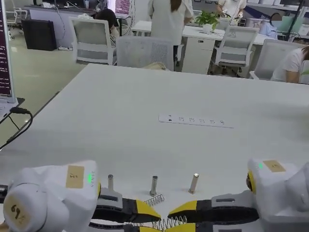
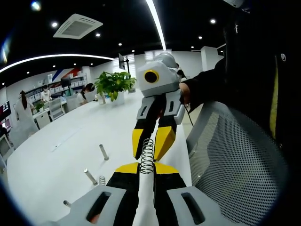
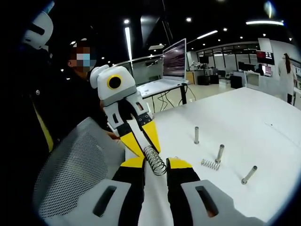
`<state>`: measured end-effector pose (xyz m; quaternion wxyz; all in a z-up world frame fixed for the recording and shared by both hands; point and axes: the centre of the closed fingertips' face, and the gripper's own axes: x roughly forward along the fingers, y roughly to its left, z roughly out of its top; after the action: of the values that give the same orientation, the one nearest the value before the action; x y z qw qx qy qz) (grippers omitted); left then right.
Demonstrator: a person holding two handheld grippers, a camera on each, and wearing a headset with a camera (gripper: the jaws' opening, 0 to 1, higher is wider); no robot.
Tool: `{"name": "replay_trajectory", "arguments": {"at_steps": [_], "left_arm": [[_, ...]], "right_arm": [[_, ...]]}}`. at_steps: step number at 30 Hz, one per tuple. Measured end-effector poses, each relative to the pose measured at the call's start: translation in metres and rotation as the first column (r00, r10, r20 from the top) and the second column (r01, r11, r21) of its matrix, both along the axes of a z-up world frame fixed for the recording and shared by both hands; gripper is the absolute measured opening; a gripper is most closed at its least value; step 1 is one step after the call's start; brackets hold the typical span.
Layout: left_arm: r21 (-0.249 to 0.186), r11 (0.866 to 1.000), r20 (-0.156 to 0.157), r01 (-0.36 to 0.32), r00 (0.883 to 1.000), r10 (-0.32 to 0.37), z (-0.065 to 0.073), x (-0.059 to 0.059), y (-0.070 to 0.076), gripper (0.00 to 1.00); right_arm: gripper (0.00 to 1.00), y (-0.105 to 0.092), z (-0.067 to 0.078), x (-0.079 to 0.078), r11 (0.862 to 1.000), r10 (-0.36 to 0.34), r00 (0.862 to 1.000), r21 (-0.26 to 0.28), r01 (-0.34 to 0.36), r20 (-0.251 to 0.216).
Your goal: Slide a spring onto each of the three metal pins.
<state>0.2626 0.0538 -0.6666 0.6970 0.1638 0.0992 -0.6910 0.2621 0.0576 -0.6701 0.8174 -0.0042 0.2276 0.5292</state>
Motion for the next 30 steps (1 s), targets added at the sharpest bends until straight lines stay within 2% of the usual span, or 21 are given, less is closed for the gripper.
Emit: {"name": "replay_trajectory", "arguments": {"at_steps": [6,12,18,24,30], "left_arm": [[0.012,1.0,0.004,0.006,1.0,-0.006,-0.003,-0.0015,0.0004,0.03],[0.017,1.0,0.004,0.004,1.0,-0.004,-0.0038,-0.0022,0.0001,0.03],[0.013,1.0,0.006,-0.002,1.0,0.002,-0.0025,-0.0016,0.0004,0.03],[0.024,1.0,0.007,-0.003,1.0,0.003,-0.0068,-0.0039,0.0001,0.03],[0.018,1.0,0.004,-0.013,1.0,0.012,-0.0067,-0.0024,-0.001,0.03]], "right_arm": [[0.12,0.0003,-0.0007,-0.0032,1.0,0.014,1.0,-0.002,-0.014,-0.014],[0.11,0.0027,0.0005,-0.0056,0.998,0.025,0.999,-0.053,-0.026,-0.019],[0.09,0.0083,0.0067,-0.0074,0.994,0.049,0.999,-0.097,-0.049,0.002],[0.09,0.0091,0.0017,-0.009,0.978,0.083,0.997,-0.19,-0.083,-0.008],[0.09,0.0087,0.0029,-0.0069,0.955,0.114,0.993,-0.275,-0.115,-0.019]]}}
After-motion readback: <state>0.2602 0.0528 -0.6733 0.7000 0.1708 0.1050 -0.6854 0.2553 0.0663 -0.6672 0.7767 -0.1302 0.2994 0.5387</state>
